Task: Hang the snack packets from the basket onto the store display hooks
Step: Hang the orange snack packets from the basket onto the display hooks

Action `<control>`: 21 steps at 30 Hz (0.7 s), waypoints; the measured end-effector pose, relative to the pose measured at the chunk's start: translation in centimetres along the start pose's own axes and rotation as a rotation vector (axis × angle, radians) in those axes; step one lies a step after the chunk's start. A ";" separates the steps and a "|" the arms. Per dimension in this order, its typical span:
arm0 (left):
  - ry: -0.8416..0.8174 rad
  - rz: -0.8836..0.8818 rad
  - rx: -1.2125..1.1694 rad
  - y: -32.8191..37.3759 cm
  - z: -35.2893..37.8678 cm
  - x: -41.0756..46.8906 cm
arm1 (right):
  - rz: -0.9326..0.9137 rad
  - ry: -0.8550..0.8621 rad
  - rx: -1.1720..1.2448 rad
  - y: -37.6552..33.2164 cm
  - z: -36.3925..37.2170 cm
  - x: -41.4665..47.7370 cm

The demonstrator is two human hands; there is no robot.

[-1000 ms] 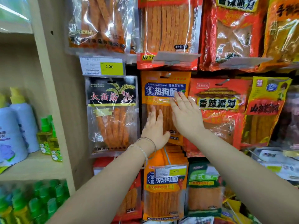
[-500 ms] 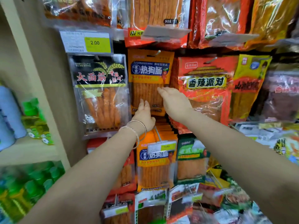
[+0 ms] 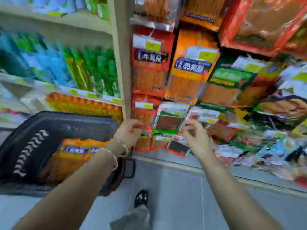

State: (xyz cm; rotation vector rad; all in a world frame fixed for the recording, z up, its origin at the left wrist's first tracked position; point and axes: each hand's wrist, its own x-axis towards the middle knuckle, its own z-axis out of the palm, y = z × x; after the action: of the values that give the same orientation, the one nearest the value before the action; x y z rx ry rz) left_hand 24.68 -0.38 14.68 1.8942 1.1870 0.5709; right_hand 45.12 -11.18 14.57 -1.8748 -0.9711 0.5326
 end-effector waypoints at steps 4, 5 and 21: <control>-0.197 -0.501 0.008 -10.9 1.9 -11.9 | 0.415 -0.296 0.030 7.5 4.9 -10.5; -0.226 -0.611 0.001 -13.2 2.2 -14.9 | 0.511 -0.346 0.026 8.9 5.8 -13.0; -0.098 -1.205 -0.200 -28.5 -6.4 -33.1 | 0.851 -0.804 -0.323 8.8 18.9 -22.7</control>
State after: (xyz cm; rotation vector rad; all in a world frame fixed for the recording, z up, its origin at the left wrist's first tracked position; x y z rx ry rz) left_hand -9.91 -20.75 -3.65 0.7582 1.8196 -0.0812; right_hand 21.97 -21.59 -2.99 -2.3843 -0.7012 1.8247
